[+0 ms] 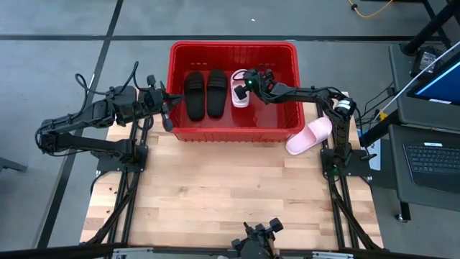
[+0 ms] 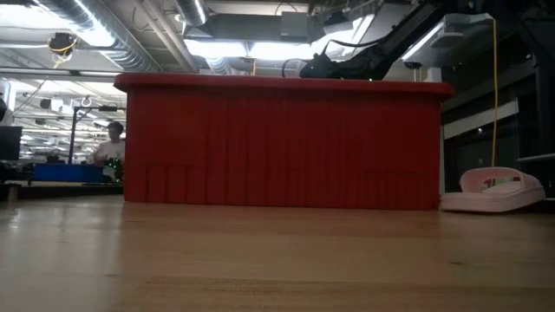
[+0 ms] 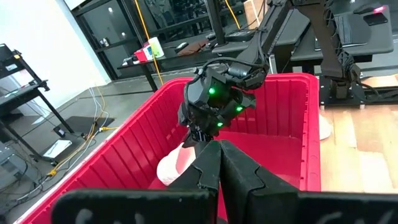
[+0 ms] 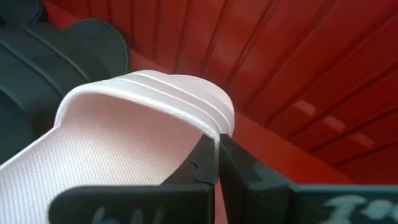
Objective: Pick and place slides into bin
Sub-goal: Put the pink slide into the red bin
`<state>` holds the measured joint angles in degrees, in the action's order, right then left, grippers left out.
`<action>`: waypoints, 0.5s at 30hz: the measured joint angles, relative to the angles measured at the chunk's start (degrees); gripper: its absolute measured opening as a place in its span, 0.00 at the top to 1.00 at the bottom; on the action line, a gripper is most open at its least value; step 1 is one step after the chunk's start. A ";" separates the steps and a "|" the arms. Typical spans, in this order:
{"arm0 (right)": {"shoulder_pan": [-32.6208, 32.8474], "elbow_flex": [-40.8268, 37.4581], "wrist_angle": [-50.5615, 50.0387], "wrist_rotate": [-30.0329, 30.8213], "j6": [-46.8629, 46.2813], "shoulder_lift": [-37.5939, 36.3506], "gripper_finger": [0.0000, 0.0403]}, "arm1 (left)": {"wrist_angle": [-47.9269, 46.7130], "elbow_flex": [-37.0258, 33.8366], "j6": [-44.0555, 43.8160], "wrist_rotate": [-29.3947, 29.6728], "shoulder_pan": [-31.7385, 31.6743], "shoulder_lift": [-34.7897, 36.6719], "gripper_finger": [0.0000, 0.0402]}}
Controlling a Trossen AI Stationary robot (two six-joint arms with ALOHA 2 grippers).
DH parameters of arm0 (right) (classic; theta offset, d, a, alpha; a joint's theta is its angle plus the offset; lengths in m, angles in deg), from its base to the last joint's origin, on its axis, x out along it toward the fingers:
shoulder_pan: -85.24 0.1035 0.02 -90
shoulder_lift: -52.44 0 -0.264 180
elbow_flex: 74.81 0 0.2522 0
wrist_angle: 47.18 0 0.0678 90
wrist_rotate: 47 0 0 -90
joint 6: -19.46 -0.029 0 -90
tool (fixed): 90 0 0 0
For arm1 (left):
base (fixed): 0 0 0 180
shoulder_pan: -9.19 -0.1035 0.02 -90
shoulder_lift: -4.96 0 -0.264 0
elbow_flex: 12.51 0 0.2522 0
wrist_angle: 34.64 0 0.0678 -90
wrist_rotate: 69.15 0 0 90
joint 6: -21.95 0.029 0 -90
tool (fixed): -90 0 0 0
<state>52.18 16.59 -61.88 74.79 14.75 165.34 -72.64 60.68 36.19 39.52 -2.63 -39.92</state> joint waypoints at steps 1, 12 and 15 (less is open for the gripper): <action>0.00 -0.01 -0.11 0.00 -0.91 0.00 0.98 | 0.02 0.00 0.00 -0.02 0.00 0.00 0.99; 0.28 -8.73 9.94 -0.48 -4.23 0.00 0.98 | 0.02 0.00 -0.04 -0.03 0.02 0.00 0.99; 0.33 -9.29 12.46 -0.53 -4.23 0.00 0.98 | 0.02 -0.01 -0.04 -0.04 0.02 0.00 0.99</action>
<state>52.51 7.30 -49.42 74.26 10.52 165.34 -72.63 60.67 36.14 39.48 -2.60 -39.92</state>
